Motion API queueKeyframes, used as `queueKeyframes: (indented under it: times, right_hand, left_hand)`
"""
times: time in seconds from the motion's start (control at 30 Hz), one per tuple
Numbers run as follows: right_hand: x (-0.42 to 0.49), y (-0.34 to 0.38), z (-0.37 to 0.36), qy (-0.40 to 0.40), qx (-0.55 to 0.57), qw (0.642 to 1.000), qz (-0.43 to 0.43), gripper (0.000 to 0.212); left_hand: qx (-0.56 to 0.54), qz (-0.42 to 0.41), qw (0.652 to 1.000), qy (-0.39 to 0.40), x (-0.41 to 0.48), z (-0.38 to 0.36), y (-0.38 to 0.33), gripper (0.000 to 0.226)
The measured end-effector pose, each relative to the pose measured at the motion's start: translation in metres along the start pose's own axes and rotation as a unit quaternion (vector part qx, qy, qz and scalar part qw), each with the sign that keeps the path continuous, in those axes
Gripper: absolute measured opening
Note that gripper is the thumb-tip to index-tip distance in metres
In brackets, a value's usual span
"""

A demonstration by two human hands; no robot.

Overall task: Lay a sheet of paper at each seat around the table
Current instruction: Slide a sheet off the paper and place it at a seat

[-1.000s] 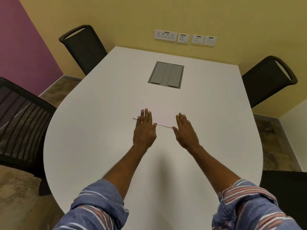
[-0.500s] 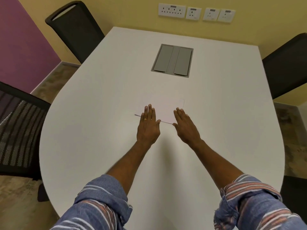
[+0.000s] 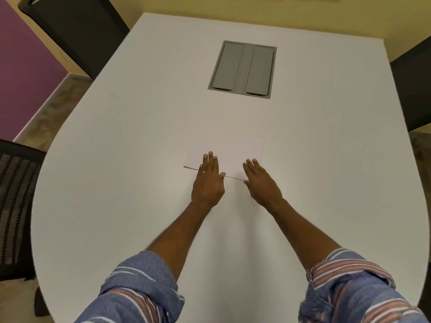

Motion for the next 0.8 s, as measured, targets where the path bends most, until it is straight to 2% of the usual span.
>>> queueKeyframes:
  times: [0.4, 0.53, 0.67, 0.8]
  right_hand:
    - [0.021, -0.025, -0.043, 0.074, -0.008, 0.997, -0.004, 0.052]
    - [0.018, -0.032, -0.051, 0.090, -0.024, 0.996, -0.002, 0.056]
    - [0.017, -0.036, -0.054, 0.095, -0.068, 0.992, 0.037, 0.066]
    - [0.020, -0.033, -0.045, 0.064, -0.114, 0.988, 0.084, 0.066]
  left_hand:
    - [-0.009, -0.015, 0.998, 0.058, 0.034, -0.050, 0.000, 0.059]
    - [-0.067, -0.013, 0.996, 0.064, 0.033, -0.058, -0.002, 0.060]
    - [-0.087, -0.018, 0.994, 0.061, 0.035, -0.061, -0.004, 0.059]
    - [-0.076, -0.019, 0.995, 0.066, 0.037, -0.069, -0.004, 0.059]
Point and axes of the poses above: each hand's wrist, its own x-axis towards the middle knuckle, its own z-axis out of the back of the hand, y = z × x, the point moved 4 cm from there along x, towards the middle knuckle, and after that the axes turned 8 degrees about x, right-handed, at the moved point
